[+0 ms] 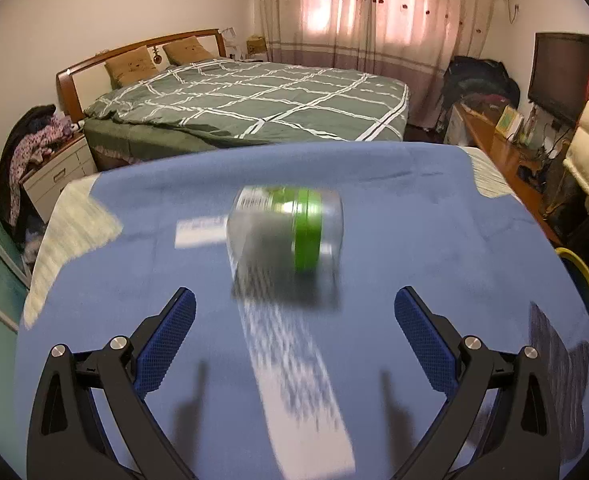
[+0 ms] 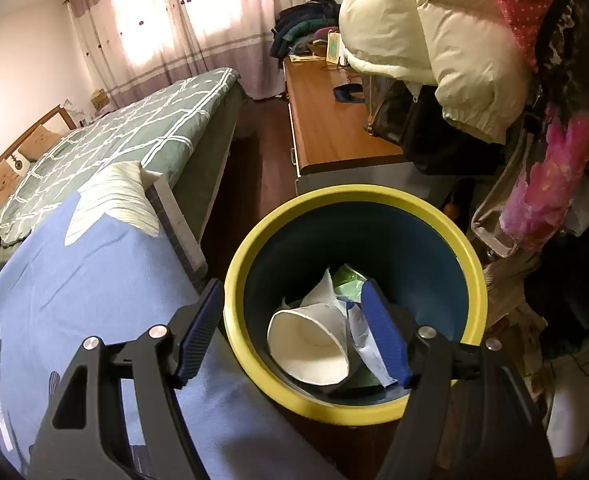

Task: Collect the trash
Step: 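Grasp the clear green-lidded jar with the left gripper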

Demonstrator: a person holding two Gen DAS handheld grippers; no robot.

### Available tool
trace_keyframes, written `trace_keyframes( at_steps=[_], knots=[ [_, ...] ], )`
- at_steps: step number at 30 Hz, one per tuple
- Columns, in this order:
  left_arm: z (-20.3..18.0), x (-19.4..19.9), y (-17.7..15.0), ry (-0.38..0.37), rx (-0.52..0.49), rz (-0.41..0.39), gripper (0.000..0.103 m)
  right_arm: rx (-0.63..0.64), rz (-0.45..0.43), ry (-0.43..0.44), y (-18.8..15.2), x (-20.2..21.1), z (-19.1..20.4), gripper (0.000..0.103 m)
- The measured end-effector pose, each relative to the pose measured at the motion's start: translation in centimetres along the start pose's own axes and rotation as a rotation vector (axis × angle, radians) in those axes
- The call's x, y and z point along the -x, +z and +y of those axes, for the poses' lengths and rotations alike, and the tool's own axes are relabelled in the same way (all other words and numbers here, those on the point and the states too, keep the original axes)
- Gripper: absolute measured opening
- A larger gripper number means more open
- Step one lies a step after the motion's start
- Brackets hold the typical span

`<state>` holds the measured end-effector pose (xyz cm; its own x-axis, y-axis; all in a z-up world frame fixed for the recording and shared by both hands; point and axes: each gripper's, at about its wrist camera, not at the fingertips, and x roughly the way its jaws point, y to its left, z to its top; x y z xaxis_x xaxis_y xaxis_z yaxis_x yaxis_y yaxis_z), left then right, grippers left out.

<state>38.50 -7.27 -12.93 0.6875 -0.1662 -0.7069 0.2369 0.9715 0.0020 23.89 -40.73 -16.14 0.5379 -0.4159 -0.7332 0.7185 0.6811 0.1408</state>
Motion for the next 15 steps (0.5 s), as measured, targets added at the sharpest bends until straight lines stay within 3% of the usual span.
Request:
trace_keyframes(
  at_steps=[3,8,10,11,15],
  knots=[
    [0.2,-1.8,1.7,0.041,0.001,0.006,0.098,0.003,-0.004,0.0,0.0,0.0,0.1,0.067],
    [0.5,-4.3,3.4,0.02,0.012,0.039,0.098,0.011,-0.009,0.004,-0.2,-0.1,0.4,0.067],
    [0.4,-4.9,4.0,0.01,0.01,0.046,0.086,0.011,-0.017,0.005,-0.2,0.1,0.4,0.067],
    [0.4,-5.4,4.3,0.003,0.007,0.061,0.071,0.013,-0.02,0.007,-0.3,0.2,0.5,0.067],
    [-0.1,-5.9,5.1,-0.015,0.01,0.069,0.071,0.022,0.009,0.07,-0.5,0.9,0.7,0.067]
  ],
)
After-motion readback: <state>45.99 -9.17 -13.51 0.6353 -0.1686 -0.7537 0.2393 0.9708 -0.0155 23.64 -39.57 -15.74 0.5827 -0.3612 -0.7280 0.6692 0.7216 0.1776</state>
